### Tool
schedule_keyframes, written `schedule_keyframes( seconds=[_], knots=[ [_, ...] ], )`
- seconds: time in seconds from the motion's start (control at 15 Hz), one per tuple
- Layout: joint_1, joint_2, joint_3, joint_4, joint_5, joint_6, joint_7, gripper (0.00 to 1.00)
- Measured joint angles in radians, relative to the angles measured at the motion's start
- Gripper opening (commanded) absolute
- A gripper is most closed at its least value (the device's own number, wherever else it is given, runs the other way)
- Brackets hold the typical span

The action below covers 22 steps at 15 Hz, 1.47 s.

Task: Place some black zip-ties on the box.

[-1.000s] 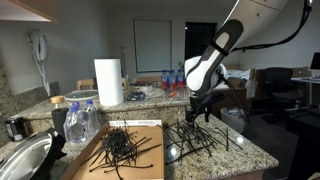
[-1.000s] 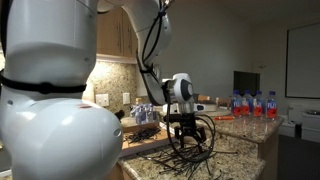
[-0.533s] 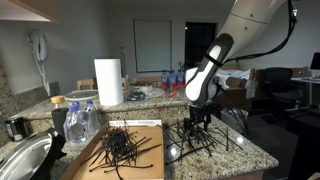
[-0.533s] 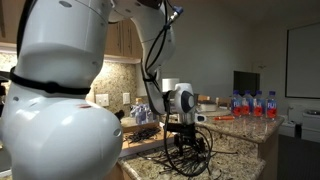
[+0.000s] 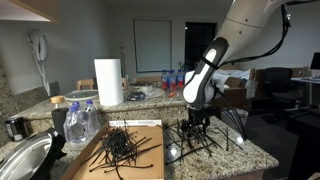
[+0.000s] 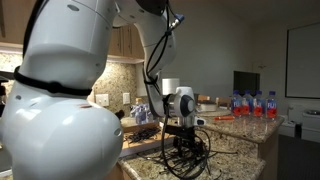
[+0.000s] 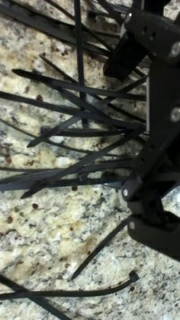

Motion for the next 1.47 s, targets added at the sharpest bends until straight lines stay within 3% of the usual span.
schedule_keyframes(
  seconds=[0.53,0.6,0.67,1.33,1.47],
  knots=[
    [0.015,0.000,-0.010,0.017,-0.006,-0.002,0.000,0.98],
    [0.015,0.000,-0.010,0.018,-0.006,-0.002,0.000,0.73],
    [0.015,0.000,-0.010,0.018,-0.006,-0.002,0.000,0.73],
    [0.036,-0.003,-0.020,0.044,-0.013,-0.050,0.000,0.12],
    [0.036,-0.004,-0.024,0.052,-0.015,-0.068,0.000,0.07]
  ],
)
